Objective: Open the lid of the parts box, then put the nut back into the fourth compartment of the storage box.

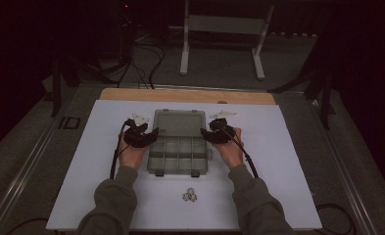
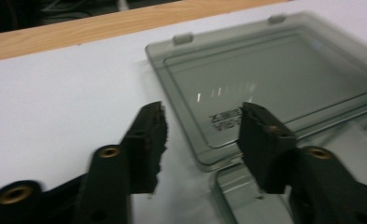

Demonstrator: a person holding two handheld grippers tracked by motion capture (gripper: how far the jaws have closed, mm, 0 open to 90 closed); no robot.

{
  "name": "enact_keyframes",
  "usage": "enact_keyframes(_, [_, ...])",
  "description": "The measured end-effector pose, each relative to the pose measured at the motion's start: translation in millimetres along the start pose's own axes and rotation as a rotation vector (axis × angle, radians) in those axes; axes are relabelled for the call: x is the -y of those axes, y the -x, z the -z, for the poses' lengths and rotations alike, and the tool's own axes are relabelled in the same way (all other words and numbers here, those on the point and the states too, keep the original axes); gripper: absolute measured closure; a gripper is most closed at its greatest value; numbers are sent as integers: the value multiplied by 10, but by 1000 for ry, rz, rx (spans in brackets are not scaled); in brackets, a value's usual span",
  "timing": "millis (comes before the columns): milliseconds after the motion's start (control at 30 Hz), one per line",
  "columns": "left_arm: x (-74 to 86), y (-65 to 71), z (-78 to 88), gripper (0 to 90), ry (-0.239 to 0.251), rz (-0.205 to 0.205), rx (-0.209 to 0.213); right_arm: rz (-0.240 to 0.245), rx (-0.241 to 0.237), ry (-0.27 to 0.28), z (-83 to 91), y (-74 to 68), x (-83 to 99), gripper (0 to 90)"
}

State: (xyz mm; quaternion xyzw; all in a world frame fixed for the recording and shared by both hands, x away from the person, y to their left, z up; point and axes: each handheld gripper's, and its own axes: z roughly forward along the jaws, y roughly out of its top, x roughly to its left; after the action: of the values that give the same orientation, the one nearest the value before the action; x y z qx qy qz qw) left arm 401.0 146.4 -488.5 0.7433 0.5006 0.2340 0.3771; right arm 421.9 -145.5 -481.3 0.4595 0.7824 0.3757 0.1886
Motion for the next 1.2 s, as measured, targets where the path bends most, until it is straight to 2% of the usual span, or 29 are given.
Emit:
enact_keyframes(33, [-2, -6, 14, 456, -4, 11, 17, -6, -12, 3, 15, 0, -1, 507])
enact_keyframes(67, [-2, -6, 14, 431, -4, 11, 17, -8, -20, 7, 29, -1, -1, 487])
enact_keyframes(100, [1, -12, 49, 401, -6, 13, 45, -5, -29, 10, 48, -7, 0, 467])
enact_keyframes(200, [1, -15, 115, 331, 1, 10, 62, 21, -47, 4, 87, -34, 10, 391])
enact_keyframes(400, [-15, -20, 240, 236, 10, 20, 95, 62, -90, -1, 173, -110, 17, 313])
enact_keyframes(433, [-11, -8, 299, 222, 17, 3, 103, 73, -107, 1, 195, -128, 19, 296])
enact_keyframes(467, [-11, -8, 299, 209, 17, 3, 103, 73, -107, 1, 195, -128, 19, 296])
enact_keyframes(500, [0, 14, 357, 193, 26, -13, 110, 90, -133, 7, 238, -166, 25, 258])
enact_keyframes(600, [17, 36, 427, 155, 39, -26, 125, 121, -165, 16, 313, -225, 46, 239])
enact_keyframes(700, [63, 81, 581, 142, 79, -39, 140, 134, -188, 21, 382, -269, 80, 225])
enact_keyframes(833, [116, 94, 699, 100, 104, -49, 142, 146, -213, 31, 465, -311, 122, 200])
enact_keyframes(867, [160, 96, 778, 93, 120, -60, 136, 156, -232, 38, 520, -345, 148, 188])
enact_keyframes(1033, [264, 93, 920, 88, 146, -93, 124, 182, -249, 57, 621, -420, 207, 183])
enact_keyframes(1200, [394, 104, 1096, 87, 163, -93, 123, 192, -272, 52, 690, -465, 295, 159])
